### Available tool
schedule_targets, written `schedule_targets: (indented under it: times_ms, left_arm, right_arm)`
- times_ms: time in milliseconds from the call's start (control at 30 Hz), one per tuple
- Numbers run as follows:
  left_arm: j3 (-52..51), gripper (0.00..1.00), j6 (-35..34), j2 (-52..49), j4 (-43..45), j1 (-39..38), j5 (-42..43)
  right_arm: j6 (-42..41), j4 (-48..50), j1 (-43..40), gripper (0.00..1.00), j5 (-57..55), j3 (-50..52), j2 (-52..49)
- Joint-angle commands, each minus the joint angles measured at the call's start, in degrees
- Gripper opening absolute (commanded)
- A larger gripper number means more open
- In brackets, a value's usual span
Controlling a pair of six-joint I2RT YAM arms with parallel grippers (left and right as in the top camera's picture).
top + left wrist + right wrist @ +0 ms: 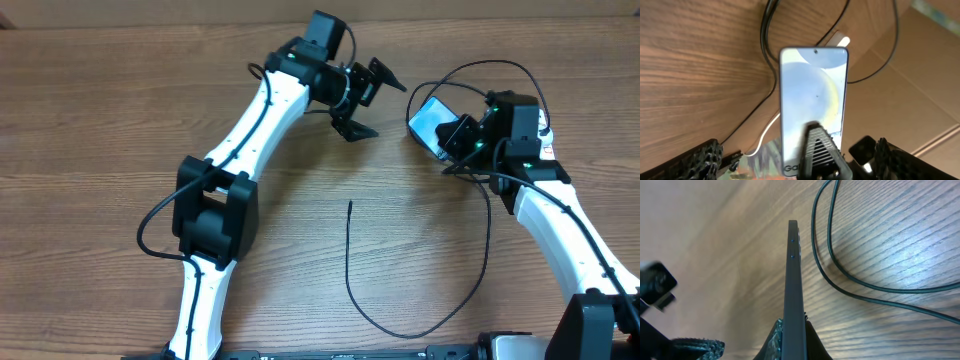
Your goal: Plug charger to phone and switch on socket
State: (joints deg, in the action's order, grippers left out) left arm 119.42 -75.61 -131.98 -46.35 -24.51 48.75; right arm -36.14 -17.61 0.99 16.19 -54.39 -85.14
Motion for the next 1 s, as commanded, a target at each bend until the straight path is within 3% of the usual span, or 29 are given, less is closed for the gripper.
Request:
schedule_targets:
  times_ms: [0,300,700,967]
  left_arm:
    - [1.62,1.00,4.35,2.89,-0.11,1.60,3.65]
    - [1.62,1.00,4.96,2.89,2.08,3.96,3.39]
    - [1.62,1.00,1.01,2.89,6.36,3.82,4.13]
    - [1.62,1.00,-1.68,2.89,9.92,3.48,5.05]
  right_arm:
    - [-9.90,2.58,-0.66,0.04,5.49,-1.29,0.13]
    - [-36.02,5.01,-0.63,0.04,9.22,-1.29,0.13]
    - [-50.05,18.12,2.99,0.04,12.00,-1.29,0.13]
    - [-61.96,18.47,5.92,0.04,11.32,-1.29,0.13]
